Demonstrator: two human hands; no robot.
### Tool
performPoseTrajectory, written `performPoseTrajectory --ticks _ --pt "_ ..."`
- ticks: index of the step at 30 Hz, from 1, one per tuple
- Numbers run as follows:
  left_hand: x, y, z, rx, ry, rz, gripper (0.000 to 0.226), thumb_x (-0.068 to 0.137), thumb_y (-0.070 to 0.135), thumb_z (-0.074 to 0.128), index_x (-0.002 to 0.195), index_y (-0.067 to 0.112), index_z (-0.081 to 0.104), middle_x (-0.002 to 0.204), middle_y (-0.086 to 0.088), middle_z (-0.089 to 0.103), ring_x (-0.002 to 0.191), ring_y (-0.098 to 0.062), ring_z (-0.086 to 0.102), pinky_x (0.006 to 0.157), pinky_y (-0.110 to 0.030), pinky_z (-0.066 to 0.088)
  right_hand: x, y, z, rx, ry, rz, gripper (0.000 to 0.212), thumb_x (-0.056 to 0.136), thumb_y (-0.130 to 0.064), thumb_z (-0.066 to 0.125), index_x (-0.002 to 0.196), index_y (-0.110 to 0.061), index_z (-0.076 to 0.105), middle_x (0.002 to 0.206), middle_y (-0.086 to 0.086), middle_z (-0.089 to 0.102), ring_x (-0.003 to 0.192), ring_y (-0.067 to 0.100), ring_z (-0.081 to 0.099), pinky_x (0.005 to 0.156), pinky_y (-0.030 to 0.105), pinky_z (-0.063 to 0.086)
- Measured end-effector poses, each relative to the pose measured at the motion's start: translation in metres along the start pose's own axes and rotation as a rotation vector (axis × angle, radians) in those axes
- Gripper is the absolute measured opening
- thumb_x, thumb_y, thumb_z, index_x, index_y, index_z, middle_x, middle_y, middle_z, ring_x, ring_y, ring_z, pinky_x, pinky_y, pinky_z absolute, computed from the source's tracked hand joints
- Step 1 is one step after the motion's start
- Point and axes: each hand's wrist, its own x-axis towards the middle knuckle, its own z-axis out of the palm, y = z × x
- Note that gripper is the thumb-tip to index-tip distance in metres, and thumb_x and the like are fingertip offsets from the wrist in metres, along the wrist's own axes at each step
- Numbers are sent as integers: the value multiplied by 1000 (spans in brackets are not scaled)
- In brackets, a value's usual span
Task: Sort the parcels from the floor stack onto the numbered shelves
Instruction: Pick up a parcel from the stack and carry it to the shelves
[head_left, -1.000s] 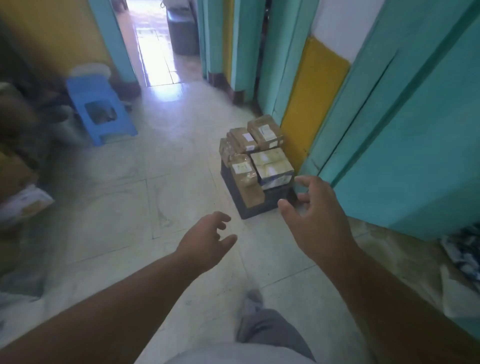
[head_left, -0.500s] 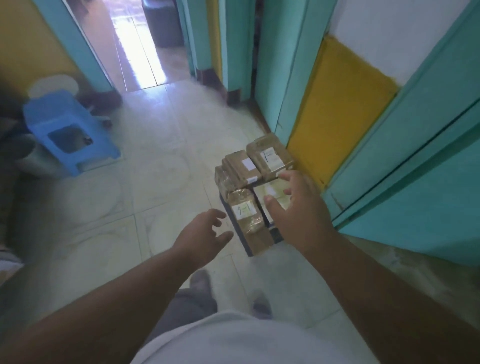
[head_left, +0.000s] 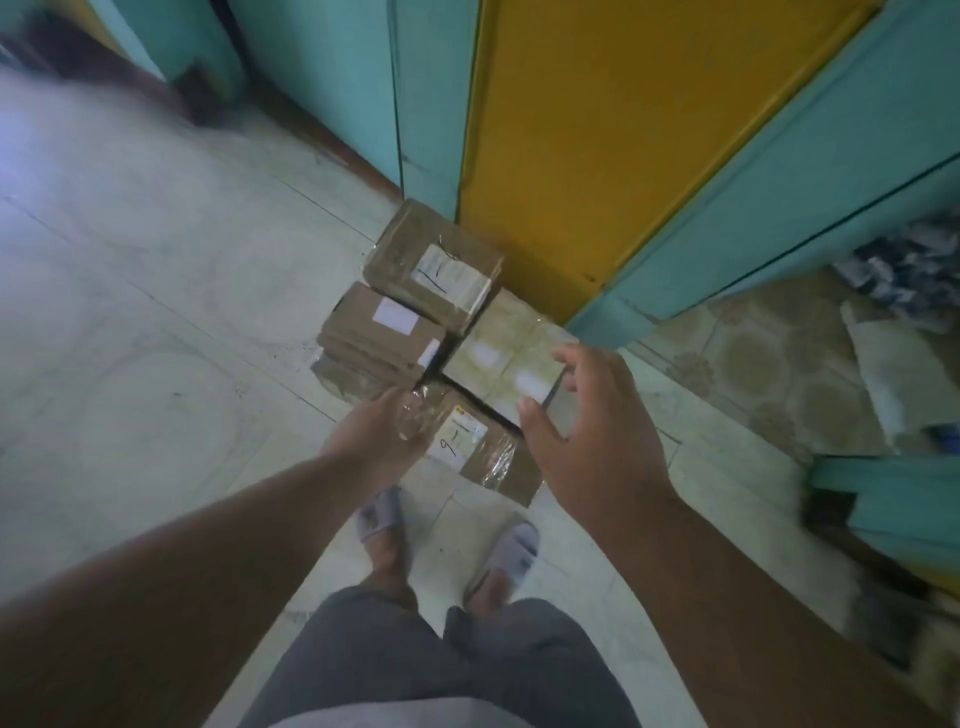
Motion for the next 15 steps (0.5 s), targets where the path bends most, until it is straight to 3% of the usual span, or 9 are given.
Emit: performPoseTrajectory --ticks 2,8,10,15 --pt "27 -10 10 33 -54 11 41 92 38 64 130 23 56 123 4 63 92 -14 59 67 -26 42 5 9 25 -4 -4 71 51 92 -37 63 137 -18 48 129 1 54 111 10 53 73 10 38" --pt "100 -56 58 81 -99 -47 47 93 37 62 135 17 54 129 -3 61 101 -21 59 79 -35 48 15 57 122 12 -79 236 48 92 -35 65 134 -19 50 127 -1 54 106 10 56 67 7 36" --pt "117 -76 78 55 -68 -119 49 92 38 63 135 18 53 129 -5 59 105 -23 59 83 -37 50 21 80 158 22 -87 306 47 92 -35 65 134 -20 50 127 -1 53 105 13 57 68 16 41" --pt "144 -112 118 5 -53 -238 58 89 47 64 139 22 48 138 -6 51 106 -24 56 82 -38 48 36 137 236 6 -128 462 49 92 -37 63 136 -21 48 135 2 51 116 20 56 87 35 50"
